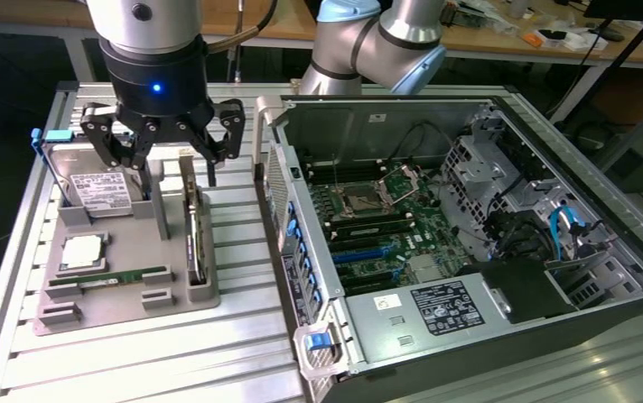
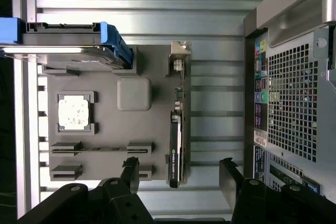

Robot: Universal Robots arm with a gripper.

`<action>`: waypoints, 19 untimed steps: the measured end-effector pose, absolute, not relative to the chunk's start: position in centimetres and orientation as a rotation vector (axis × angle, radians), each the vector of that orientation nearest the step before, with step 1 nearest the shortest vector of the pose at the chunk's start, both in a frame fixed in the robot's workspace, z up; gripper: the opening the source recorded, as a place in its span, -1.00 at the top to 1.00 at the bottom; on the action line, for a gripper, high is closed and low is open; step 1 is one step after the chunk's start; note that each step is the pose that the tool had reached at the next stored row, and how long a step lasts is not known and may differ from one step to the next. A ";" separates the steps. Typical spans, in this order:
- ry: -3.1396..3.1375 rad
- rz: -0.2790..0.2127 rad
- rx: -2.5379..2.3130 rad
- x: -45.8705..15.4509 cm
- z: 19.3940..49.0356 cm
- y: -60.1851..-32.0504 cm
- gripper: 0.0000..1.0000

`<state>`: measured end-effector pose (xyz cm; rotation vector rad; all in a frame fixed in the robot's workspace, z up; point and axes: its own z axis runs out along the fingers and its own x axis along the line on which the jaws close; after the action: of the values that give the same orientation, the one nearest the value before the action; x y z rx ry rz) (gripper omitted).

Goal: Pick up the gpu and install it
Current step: 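Pick up the gpu and move the gpu toward the slot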

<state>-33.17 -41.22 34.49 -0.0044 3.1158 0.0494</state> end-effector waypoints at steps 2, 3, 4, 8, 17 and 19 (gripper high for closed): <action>3.116 0.049 -0.005 -33.2 34.5 -41.2 -0.44; 3.116 0.049 -0.005 -33.2 34.5 -41.2 -0.44; 3.116 0.049 -0.005 -33.2 34.5 -41.2 -0.44; 3.116 0.050 -0.005 -33.2 34.4 -41.2 -0.44; 3.116 0.049 -0.005 -33.2 33.2 -41.2 -0.44; 3.116 0.050 -0.005 -33.2 32.7 -41.2 -0.44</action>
<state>-33.17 -41.22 32.73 -0.0046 3.1158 0.0495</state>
